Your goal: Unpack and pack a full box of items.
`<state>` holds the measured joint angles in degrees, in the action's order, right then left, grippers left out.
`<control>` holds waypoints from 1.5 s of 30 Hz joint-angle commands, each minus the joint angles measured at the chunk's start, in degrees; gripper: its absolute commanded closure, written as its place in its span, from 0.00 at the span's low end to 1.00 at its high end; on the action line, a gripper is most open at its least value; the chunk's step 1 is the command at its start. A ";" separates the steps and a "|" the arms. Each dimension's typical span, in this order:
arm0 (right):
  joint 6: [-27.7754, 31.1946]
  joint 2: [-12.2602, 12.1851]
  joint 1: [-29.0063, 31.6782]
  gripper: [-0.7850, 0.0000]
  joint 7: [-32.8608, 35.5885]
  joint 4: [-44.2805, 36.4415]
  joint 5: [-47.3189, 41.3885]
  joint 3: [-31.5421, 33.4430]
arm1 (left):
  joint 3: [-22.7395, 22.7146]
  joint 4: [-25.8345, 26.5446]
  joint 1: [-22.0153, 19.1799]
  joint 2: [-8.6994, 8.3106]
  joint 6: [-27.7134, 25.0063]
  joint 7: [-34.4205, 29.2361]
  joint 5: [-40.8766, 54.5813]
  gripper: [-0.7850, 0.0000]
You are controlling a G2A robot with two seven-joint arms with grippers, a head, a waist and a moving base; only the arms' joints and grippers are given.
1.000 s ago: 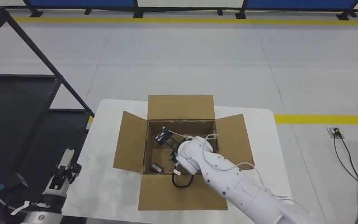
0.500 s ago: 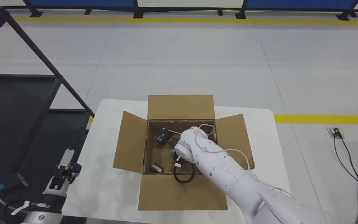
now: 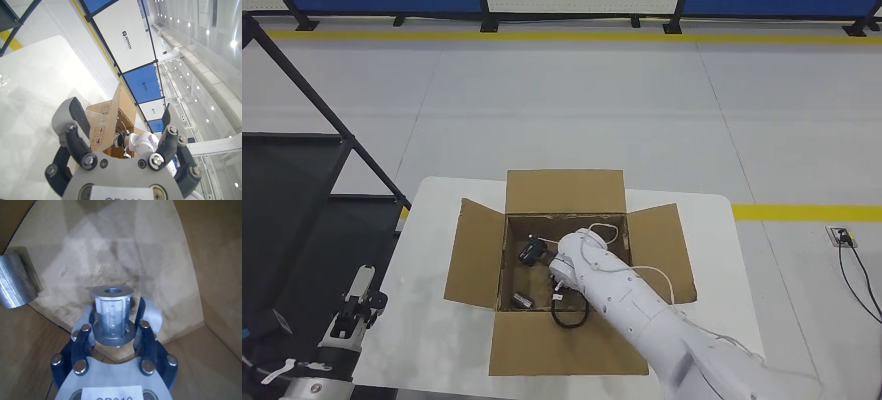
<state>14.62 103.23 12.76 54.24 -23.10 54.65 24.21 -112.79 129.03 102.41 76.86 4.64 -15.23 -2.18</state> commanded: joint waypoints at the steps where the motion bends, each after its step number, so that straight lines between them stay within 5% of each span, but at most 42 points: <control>1: 0.06 0.18 -0.15 1.00 -0.61 0.59 0.00 0.19 | 0.00 0.00 0.00 0.00 0.00 0.00 0.00 0.00; 8: 1.53 -0.21 0.35 1.00 -5.56 0.52 1.23 1.00 | 0.00 0.00 0.00 0.00 0.00 0.00 0.00 0.00; 15: 1.35 -3.65 4.54 1.00 -13.53 -5.61 5.17 2.56 | 0.00 0.00 0.00 0.00 0.00 0.00 0.00 0.00; 23: -5.26 -12.15 14.72 1.00 -17.35 -26.63 13.57 10.07 | 0.00 0.00 0.00 0.00 0.00 0.00 0.00 0.00; 31: -2.77 -20.64 31.38 1.00 -14.16 -55.71 22.87 24.43 | 0.00 0.00 0.00 0.00 0.00 0.00 0.00 0.00; 34: -4.60 -22.06 37.34 1.00 -17.95 -62.83 20.71 30.38 | 0.00 0.00 0.00 0.00 0.00 0.00 0.00 0.00; 38: 0.03 -23.75 43.80 1.00 -25.14 -68.55 17.70 37.54 | 0.00 0.00 0.00 0.00 0.00 0.00 0.00 0.00; 45: 0.46 -23.87 44.34 1.00 -25.66 -68.83 17.30 38.13 | 0.00 0.00 0.00 0.00 0.00 0.00 0.00 0.00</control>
<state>15.07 79.36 57.08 28.59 -91.92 71.95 62.33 -112.79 129.03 102.41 76.86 4.64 -15.23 -2.18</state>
